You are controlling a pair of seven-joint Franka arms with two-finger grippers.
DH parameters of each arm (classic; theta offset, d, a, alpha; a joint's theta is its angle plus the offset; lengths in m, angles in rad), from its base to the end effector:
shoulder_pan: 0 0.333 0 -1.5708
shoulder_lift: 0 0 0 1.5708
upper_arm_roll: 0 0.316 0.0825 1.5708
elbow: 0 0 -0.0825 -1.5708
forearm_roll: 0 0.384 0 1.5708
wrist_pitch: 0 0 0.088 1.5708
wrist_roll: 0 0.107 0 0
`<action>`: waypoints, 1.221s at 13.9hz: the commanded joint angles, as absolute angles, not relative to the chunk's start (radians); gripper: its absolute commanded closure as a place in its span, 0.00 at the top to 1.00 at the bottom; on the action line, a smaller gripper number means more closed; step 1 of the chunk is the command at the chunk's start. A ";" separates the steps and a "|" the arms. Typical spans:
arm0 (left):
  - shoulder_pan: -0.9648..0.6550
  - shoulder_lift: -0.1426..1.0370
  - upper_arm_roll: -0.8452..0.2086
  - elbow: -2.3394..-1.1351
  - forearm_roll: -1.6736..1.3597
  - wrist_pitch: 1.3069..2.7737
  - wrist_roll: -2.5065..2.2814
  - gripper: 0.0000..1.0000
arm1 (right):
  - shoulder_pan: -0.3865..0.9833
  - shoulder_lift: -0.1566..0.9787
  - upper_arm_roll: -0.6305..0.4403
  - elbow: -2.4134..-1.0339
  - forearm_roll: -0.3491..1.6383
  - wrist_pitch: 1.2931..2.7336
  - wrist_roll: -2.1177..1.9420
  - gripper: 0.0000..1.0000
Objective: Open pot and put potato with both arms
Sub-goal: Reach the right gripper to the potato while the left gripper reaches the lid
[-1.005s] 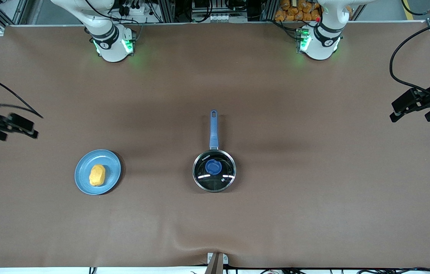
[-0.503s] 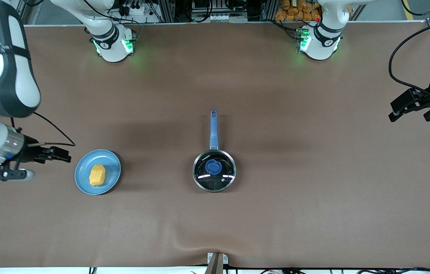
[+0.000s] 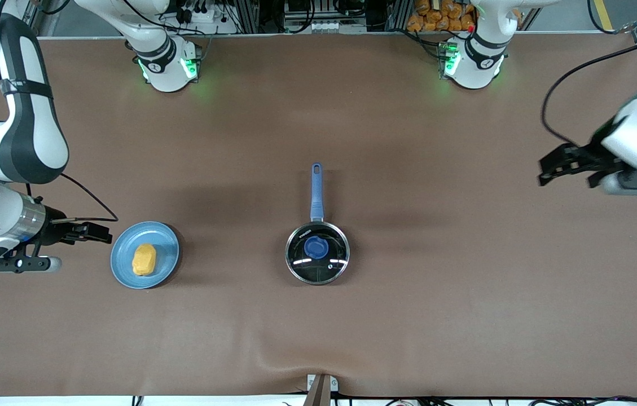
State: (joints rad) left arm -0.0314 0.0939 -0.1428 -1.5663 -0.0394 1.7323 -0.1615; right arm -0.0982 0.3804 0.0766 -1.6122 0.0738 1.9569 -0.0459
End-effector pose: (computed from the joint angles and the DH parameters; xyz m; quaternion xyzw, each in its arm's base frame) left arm 0.5878 -0.1033 0.5880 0.9990 -0.0033 0.0316 0.0319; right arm 0.6620 -0.0151 0.4047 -0.9987 0.0048 0.0158 0.0487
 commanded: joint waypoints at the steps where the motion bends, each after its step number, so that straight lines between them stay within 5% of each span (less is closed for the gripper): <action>1: -0.127 0.141 -0.143 -1.546 -0.029 1.727 -0.308 1.00 | -0.109 0.434 0.077 -1.615 0.078 1.996 -0.032 1.00; 6: -0.322 0.311 -0.140 -1.416 -0.023 1.764 -0.578 1.00 | -0.120 0.534 0.078 -1.641 0.081 2.121 0.005 1.00; 13: -0.503 0.483 -0.129 -1.404 -0.017 2.049 -0.797 1.00 | -0.111 0.660 0.080 -1.660 0.144 2.295 0.035 1.00; 17: -0.595 0.642 -0.127 -1.300 0.106 2.126 -0.948 1.00 | -0.083 0.684 0.080 -1.687 0.161 2.359 0.090 1.00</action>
State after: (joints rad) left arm -0.5509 0.5447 -0.1399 -1.4080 0.0391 2.1259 -0.8801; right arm -0.0914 0.6749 0.0783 -1.6640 0.1412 2.3117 0.0670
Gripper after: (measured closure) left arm 0.000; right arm 0.000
